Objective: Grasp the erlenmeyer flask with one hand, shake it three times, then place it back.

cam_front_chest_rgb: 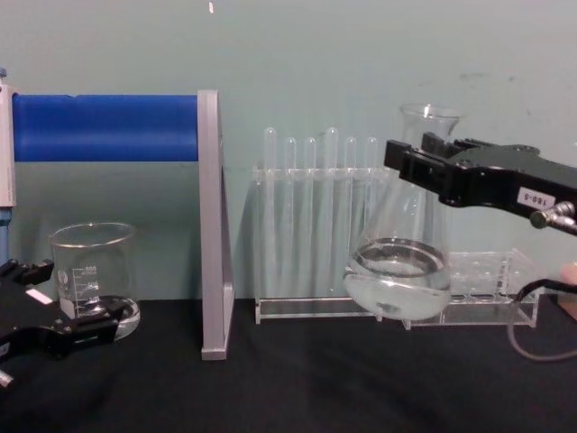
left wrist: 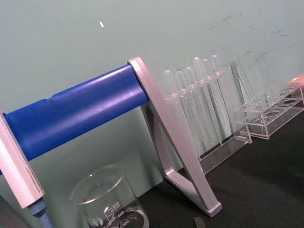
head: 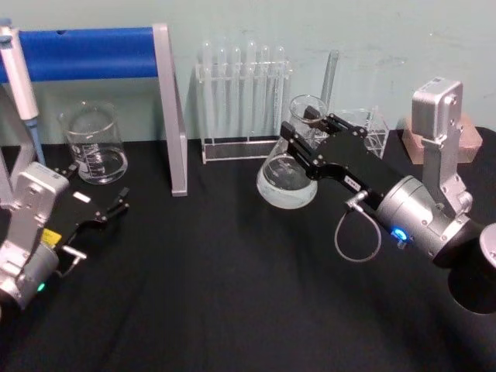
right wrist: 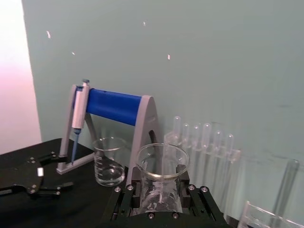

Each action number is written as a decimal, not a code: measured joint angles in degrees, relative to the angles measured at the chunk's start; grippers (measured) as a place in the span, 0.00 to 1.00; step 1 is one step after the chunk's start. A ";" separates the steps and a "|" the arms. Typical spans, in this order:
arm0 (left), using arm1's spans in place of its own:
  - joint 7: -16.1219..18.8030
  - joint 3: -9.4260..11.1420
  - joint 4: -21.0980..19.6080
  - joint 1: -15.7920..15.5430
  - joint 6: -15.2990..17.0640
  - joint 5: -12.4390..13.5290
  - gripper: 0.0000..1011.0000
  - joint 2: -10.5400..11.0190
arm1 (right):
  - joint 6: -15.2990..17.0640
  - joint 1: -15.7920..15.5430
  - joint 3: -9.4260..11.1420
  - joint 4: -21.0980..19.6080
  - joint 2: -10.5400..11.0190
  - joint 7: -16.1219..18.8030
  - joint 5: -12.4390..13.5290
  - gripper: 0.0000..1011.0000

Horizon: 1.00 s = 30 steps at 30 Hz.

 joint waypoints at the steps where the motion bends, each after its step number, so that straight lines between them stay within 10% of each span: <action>1: 0.00 0.00 0.00 0.00 0.00 0.00 0.99 0.00 | 0.13 -0.09 0.10 -0.05 -0.09 -0.23 -0.31 0.44; 18: 0.00 0.00 0.00 0.00 0.00 0.00 0.99 0.00 | 1.14 -0.73 1.28 0.12 -1.71 1.15 -2.79 0.44; 30: 0.00 0.00 0.00 0.00 0.00 0.00 0.99 0.00 | 0.06 2.70 -3.43 2.34 -1.37 12.47 -1.32 0.44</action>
